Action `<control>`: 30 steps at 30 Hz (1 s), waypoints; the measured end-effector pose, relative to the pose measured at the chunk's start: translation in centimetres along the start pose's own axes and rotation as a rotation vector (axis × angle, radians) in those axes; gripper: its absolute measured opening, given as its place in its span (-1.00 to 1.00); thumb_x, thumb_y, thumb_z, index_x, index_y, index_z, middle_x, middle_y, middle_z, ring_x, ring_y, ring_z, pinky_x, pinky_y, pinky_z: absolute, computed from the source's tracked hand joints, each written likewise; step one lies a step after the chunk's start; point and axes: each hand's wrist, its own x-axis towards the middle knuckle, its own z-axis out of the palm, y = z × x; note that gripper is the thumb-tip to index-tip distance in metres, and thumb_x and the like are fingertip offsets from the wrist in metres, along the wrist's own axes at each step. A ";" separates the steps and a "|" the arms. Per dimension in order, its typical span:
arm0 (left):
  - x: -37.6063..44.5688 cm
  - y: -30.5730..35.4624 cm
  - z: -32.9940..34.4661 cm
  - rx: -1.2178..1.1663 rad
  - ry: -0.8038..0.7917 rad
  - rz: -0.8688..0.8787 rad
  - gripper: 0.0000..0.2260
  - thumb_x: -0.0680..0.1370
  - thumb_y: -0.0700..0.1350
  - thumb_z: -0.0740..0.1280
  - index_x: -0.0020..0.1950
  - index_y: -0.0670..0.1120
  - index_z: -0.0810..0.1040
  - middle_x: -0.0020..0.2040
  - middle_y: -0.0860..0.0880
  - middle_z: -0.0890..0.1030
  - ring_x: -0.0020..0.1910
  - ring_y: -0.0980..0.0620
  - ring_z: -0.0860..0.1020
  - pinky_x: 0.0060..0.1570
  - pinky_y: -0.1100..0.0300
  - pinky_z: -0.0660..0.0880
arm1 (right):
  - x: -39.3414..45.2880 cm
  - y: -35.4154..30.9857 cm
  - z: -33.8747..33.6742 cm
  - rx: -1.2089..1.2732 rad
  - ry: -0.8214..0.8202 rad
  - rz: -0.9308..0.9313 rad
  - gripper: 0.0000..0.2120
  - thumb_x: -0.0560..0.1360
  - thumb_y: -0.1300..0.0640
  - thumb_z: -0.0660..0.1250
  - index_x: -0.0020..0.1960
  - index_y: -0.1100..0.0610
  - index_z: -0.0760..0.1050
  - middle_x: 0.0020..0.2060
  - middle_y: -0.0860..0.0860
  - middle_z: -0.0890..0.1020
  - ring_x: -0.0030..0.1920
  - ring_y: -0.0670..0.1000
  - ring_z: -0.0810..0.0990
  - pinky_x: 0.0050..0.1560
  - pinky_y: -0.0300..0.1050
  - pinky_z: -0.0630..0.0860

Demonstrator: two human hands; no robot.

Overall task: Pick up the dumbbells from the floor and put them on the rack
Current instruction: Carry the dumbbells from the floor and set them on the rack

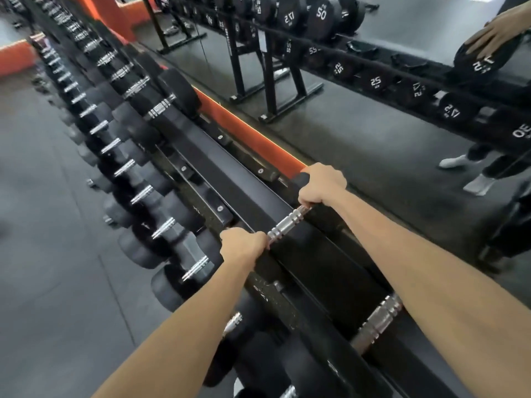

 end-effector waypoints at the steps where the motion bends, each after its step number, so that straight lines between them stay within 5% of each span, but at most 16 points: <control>1: 0.2 -0.2 0.2 -0.009 -0.007 -0.026 -0.50 0.26 -0.15 0.49 0.14 -0.34 0.57 0.02 -0.22 0.64 -0.18 -0.20 0.67 -0.35 0.09 0.63 | 0.7 0.4 0.9 -0.002 -0.004 -0.015 -0.20 0.13 0.20 0.50 0.37 -0.10 0.52 0.06 0.03 0.68 0.10 0.17 0.64 -0.14 -0.12 0.49; 7: 0.2 -0.9 1.0 -0.027 0.054 -0.040 -0.29 0.29 -0.13 0.50 0.34 -0.33 0.30 -0.14 -0.09 0.50 -0.20 -0.08 0.55 -0.13 -0.02 0.66 | 2.0 0.6 2.0 -0.067 0.001 -0.021 -0.15 0.16 0.18 0.54 0.45 -0.03 0.46 0.08 0.06 0.68 0.09 0.18 0.64 -0.19 -0.10 0.39; 12: -0.5 -1.2 1.7 0.129 0.010 0.033 -0.09 0.41 -0.06 0.52 0.58 -0.19 0.04 0.38 -0.28 0.32 0.14 -0.23 0.48 0.07 -0.11 0.60 | 0.3 1.5 2.6 -0.130 0.029 -0.037 -0.27 0.35 0.21 0.47 0.48 -0.03 0.37 -0.09 0.03 0.56 -0.06 0.15 0.57 -0.16 -0.04 0.37; 16: -0.9 -2.1 1.4 0.146 -0.045 0.120 -0.17 0.50 -0.06 0.45 0.60 -0.11 0.00 0.47 -0.30 0.21 -0.16 -0.08 0.39 -0.16 0.05 0.53 | -1.8 2.2 3.4 -0.085 0.093 -0.069 -0.33 0.42 0.18 0.48 0.47 0.06 0.32 0.14 0.11 0.62 0.04 0.20 0.60 -0.12 -0.01 0.42; 19: -1.4 -2.3 0.6 0.287 -0.059 0.175 -0.28 0.52 0.14 0.39 0.52 -0.12 0.14 0.46 -0.28 0.23 0.04 -0.20 0.51 0.06 -0.06 0.54 | -3.7 2.0 3.6 -0.050 0.131 -0.084 -0.35 0.47 0.11 0.45 0.50 0.10 0.28 0.31 0.17 0.51 0.24 0.24 0.55 0.08 0.08 0.50; 22: -2.3 -1.8 -0.7 0.612 0.060 0.428 -0.39 0.51 0.26 0.33 0.40 -0.11 0.37 0.43 -0.23 0.29 0.33 -0.31 0.38 0.29 -0.15 0.39 | -6.0 2.0 2.5 0.030 0.154 -0.108 -0.41 0.50 0.10 0.41 0.50 0.07 0.36 0.37 0.14 0.50 0.32 0.21 0.51 0.25 0.10 0.50; 26: -4.3 0.7 -3.7 0.541 -0.050 0.765 -0.67 0.48 0.05 0.34 0.21 0.01 0.61 0.22 -0.05 0.59 0.20 -0.13 0.56 0.08 0.05 0.47 | -10.0 1.8 0.9 0.356 0.283 -0.020 -0.65 0.50 0.10 0.36 0.29 -0.01 0.56 0.19 -0.02 0.65 0.23 0.08 0.58 0.13 -0.05 0.47; 30: -7.8 3.2 -6.6 0.456 -0.216 0.925 -0.67 0.37 0.12 0.33 0.09 0.11 0.65 0.02 0.09 0.70 0.09 0.01 0.62 0.16 0.09 0.52 | -15.6 1.3 0.2 0.719 0.444 0.077 -0.84 0.50 0.09 0.41 0.08 -0.02 0.59 -0.15 -0.14 0.65 0.04 0.01 0.65 0.03 -0.10 0.52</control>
